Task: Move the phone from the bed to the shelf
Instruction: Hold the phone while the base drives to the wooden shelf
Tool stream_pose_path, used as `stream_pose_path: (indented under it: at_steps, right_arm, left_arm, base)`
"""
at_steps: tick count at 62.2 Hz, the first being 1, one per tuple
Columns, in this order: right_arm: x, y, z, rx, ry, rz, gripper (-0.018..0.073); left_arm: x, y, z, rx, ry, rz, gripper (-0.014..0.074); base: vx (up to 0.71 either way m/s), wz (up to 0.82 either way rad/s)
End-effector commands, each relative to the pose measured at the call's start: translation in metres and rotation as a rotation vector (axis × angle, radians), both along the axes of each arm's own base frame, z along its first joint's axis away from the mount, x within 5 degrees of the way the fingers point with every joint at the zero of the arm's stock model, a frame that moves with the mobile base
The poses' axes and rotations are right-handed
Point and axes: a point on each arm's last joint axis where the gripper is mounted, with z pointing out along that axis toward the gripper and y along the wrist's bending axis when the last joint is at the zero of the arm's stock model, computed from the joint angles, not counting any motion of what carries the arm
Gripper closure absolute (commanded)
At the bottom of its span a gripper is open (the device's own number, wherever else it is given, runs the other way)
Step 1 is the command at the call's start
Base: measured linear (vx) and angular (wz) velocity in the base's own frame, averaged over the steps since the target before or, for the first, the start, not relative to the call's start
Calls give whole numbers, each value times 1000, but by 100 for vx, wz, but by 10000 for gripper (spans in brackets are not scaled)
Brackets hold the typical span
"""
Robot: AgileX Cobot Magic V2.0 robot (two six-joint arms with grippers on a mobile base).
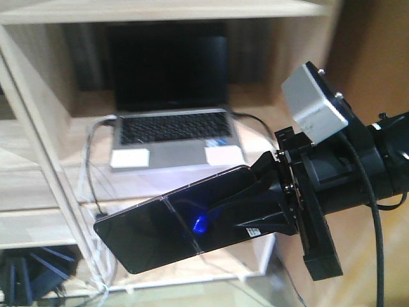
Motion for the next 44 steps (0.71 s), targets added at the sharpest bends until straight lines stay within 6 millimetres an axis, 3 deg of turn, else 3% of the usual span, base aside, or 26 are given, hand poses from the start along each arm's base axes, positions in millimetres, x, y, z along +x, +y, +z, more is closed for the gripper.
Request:
stream_pose_path:
  at_steps: [1,44]
  right_arm:
    - [-11,1,20,97,0,53,561]
    - [-11,1,20,97,0,53,561]
  left_arm:
    - [-2,0,15,-16,-105,4,595]
    - [-2,0,15,-16,-105,4,595]
  base:
    - [26,27]
    - [20,8]
